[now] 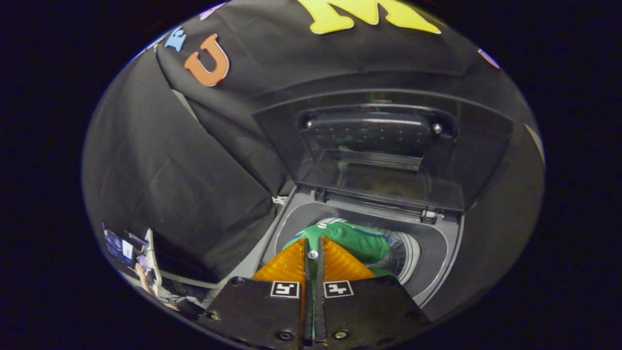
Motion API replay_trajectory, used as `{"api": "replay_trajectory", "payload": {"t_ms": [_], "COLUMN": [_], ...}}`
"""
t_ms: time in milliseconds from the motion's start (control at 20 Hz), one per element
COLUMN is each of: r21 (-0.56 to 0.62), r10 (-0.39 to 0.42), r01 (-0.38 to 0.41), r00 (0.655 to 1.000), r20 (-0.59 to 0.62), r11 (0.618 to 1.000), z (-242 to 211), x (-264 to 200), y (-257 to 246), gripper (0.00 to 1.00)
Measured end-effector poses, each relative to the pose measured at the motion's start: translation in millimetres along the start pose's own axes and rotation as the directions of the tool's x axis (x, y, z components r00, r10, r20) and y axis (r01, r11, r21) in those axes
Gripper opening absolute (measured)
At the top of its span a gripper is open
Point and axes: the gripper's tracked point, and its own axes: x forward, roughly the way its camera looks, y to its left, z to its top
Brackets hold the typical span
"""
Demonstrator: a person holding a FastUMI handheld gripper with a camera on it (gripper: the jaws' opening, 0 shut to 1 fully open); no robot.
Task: Put the clothes into the washing machine and then close the washing machine lid.
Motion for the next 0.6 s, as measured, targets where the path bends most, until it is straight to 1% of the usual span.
{"api": "replay_trajectory", "payload": {"t_ms": [300,500,600], "r21": [0.071,0.102,0.103], "r10": [-0.090,-0.126,-0.131], "r01": [0.095,0.137,0.144], "r00": [0.994,0.986,0.984], "r20": [-0.068,-0.111,-0.118], "r11": [0.993,0.985,0.984], "z": [-21,-35,-41], "x": [57,76,80], "y": [-39,-55,-58], "gripper": [0.05,0.05,0.05]}}
